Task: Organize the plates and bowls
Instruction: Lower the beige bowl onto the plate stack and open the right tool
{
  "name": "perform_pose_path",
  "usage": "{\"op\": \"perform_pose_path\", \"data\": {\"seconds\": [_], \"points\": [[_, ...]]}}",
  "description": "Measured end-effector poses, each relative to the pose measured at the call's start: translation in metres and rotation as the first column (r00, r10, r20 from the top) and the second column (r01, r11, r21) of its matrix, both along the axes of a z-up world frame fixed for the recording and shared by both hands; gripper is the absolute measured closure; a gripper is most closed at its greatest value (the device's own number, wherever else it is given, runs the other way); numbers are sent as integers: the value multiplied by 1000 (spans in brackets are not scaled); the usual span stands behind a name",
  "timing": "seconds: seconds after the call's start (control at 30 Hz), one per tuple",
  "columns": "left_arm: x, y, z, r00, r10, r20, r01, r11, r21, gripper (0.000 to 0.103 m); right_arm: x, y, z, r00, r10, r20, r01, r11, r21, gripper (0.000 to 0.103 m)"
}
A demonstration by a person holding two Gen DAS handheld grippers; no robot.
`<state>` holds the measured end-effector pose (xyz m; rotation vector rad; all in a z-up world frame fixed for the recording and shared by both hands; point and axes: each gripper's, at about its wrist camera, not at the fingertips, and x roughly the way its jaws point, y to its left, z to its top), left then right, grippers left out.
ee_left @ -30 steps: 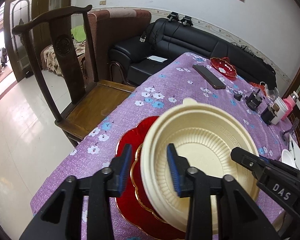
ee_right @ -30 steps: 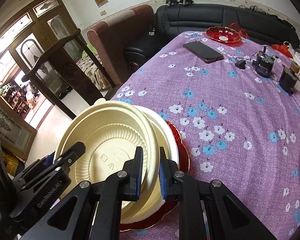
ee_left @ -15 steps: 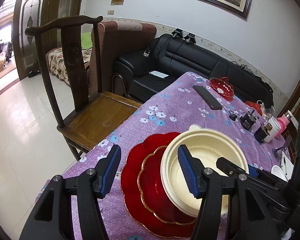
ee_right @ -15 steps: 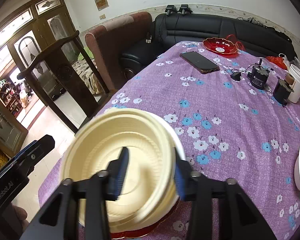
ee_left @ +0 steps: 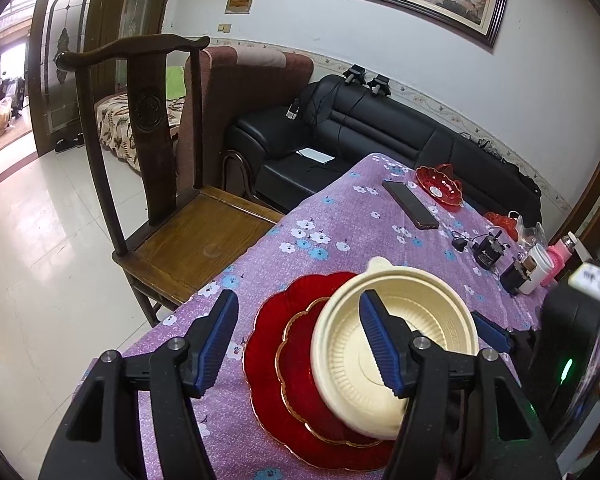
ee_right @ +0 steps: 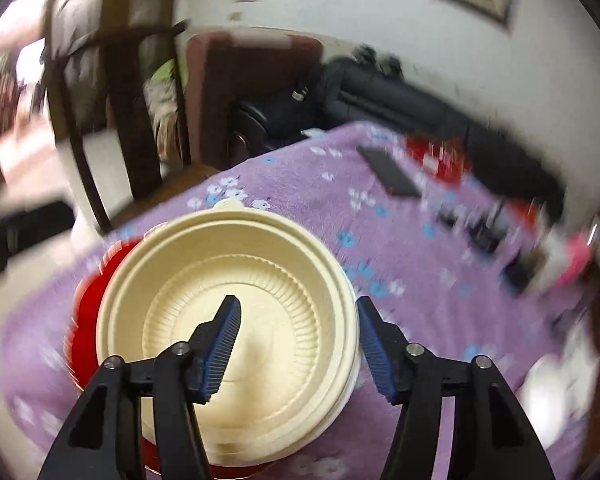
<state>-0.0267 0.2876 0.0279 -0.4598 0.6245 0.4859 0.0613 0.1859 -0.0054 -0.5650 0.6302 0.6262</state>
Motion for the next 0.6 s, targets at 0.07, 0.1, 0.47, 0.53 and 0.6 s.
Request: {"op": "perform_pose_path", "data": {"seconds": [0.07, 0.1, 0.47, 0.53, 0.6], "points": [[-2, 1, 1, 1000, 6, 6, -6, 1000, 1, 40, -7, -1, 6, 999, 32, 14, -32, 999, 34, 37], [-3, 3, 2, 1000, 13, 10, -13, 1000, 0, 40, -7, -3, 10, 999, 33, -1, -33, 998, 62, 36], [-15, 1, 13, 997, 47, 69, -49, 998, 27, 29, 20, -78, 42, 981, -95, -169, 154, 913, 377, 31], [-12, -5, 14, 997, 37, 63, -40, 998, 48, 29, 19, -103, 41, 971, -142, -190, 213, 876, 432, 29], [-11, -18, 17, 997, 27, 68, -33, 995, 96, 29, 16, -122, 38, 963, -178, -204, 256, 844, 471, 26]]}}
